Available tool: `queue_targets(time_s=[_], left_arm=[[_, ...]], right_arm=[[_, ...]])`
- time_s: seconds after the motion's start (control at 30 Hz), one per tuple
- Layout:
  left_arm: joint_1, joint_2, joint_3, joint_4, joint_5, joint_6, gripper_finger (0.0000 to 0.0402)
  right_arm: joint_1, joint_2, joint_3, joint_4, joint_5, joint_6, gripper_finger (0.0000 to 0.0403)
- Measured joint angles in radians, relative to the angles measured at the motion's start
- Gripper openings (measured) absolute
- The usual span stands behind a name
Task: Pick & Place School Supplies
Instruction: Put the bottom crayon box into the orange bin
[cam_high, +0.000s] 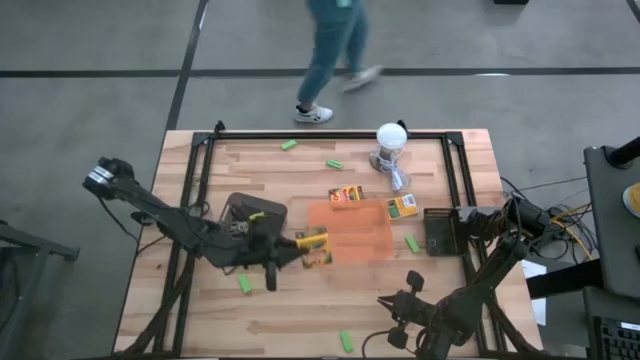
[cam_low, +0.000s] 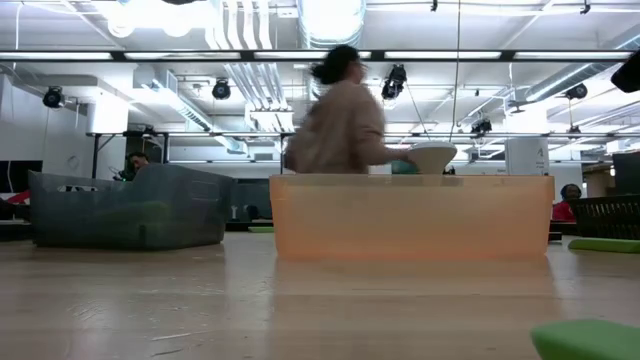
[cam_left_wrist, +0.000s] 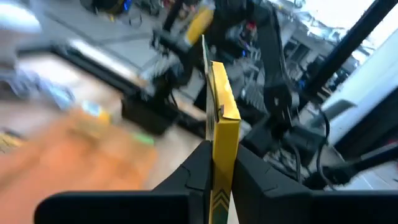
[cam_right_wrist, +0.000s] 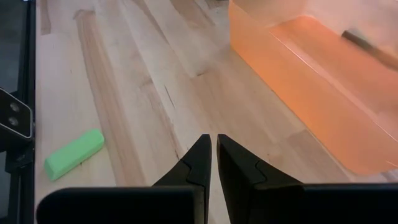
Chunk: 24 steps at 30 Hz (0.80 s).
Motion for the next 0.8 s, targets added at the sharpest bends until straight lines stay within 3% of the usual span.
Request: queue_targets(time_s=[0.2, 0.63, 0.8], left_arm=[[0.022, -0.062, 0.0, -0.032, -0.018, 0.042, 0.0042], [0.085, -0.039, -0.002, -0.047, -0.041, 0.035, 0.0042], [0.161, -0.038, -0.002, -0.048, 0.022, 0.015, 0.0042]], right_arm=[[0.0, 0.0, -0.004, 0.003, 0.0, 0.0, 0.0027], [0.0, 0.0, -0.005, 0.003, 0.0, -0.003, 0.0027], [0.0, 0.0, -0.005, 0.003, 0.001, -0.003, 0.0027]])
